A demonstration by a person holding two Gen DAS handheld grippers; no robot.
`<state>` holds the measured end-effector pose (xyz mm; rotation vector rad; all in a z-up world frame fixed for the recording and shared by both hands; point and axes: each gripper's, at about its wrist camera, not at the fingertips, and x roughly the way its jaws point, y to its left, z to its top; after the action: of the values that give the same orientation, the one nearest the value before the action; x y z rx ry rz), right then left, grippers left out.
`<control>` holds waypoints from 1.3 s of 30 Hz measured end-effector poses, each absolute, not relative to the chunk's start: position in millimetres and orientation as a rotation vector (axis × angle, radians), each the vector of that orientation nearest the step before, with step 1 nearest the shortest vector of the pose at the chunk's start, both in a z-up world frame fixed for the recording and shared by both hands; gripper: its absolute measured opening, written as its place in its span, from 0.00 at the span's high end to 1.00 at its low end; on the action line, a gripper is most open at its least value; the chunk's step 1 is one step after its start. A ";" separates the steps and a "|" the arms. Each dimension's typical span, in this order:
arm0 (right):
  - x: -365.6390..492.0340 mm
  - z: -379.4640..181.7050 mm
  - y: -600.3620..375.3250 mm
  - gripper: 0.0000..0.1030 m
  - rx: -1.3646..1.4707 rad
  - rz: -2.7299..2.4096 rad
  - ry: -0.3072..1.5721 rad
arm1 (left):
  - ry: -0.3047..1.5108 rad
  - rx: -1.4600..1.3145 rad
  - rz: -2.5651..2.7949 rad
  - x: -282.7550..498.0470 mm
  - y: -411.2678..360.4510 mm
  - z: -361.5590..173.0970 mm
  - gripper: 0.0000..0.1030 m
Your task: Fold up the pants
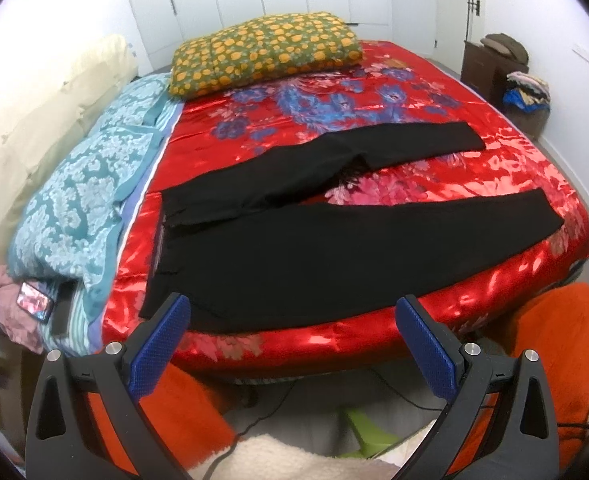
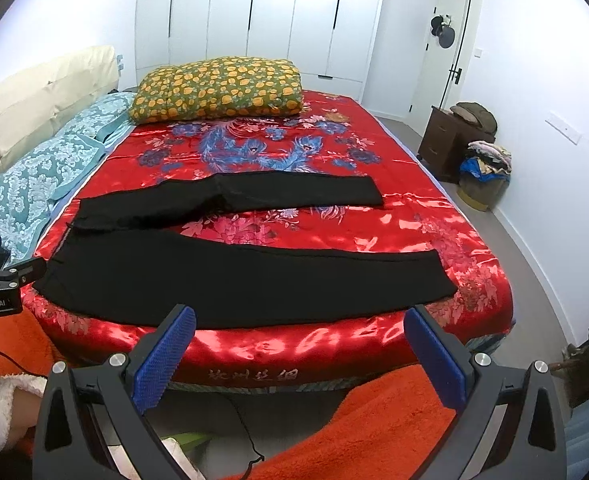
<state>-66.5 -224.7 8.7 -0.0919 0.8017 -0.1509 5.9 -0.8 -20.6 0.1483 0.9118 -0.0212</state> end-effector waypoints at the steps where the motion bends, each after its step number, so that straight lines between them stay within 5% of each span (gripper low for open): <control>1: -66.5 9.3 -225.3 0.00 -0.091 -0.154 0.802 | 0.911 0.150 -0.024 6.4 -1.9 -20.0 0.01; 39: -57.6 7.2 -217.4 0.00 -0.088 -0.089 0.813 | 0.933 0.175 -0.035 15.6 -5.5 -25.4 0.01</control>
<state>-57.6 -217.4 7.2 -0.0875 0.8130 -0.0889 15.6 -5.5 -25.4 0.1748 0.9326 -0.0347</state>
